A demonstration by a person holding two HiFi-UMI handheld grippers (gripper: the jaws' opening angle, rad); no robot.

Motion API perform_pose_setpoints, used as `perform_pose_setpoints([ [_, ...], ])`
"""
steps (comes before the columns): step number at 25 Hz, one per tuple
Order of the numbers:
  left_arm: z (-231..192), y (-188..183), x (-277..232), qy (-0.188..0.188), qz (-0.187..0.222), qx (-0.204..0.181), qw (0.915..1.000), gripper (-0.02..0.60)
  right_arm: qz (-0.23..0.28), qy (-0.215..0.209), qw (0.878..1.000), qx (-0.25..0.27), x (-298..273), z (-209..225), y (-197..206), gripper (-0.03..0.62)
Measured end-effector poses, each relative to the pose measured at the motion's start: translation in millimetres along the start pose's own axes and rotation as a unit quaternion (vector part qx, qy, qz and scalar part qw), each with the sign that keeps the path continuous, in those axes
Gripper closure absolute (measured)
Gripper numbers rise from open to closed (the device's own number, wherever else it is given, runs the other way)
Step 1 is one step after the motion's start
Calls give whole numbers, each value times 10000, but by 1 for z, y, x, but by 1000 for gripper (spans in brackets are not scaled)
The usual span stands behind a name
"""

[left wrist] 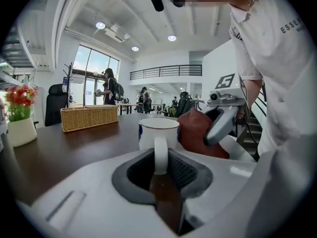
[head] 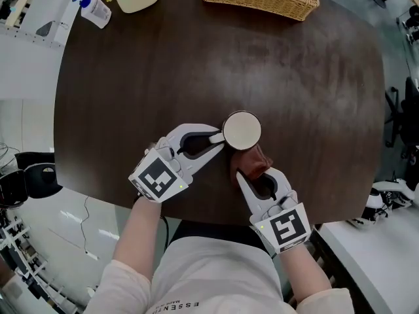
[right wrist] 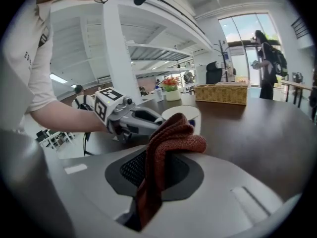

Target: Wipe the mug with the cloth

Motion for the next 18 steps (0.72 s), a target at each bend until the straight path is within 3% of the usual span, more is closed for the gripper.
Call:
perform_pose_setpoints([
  [4,0,2,3,106,-32,-26,9999,509,-160,-529,9977,380,-22,-25,0,514],
  [8,0,3,6,166,-31,-53,9998,509,-163,-599,9970,458,-41,-24,-1,514],
  [13,0,7,8,258,7,-61,9996,509,-255,-469,9986,35,-43,-8,7,514],
  [18,0,7,11,336,56,-39,9994,509,-334,-80,9994,55,-31,9,13,510],
])
Point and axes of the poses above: the fingertips, and each gripper's own axes: x backward along the fingers, z to its right, y out of its underside, the point moved 10 cm from there along x, backward along the fingers, and after that the axes turned 5 degrees about y, right-handed, at the moved point
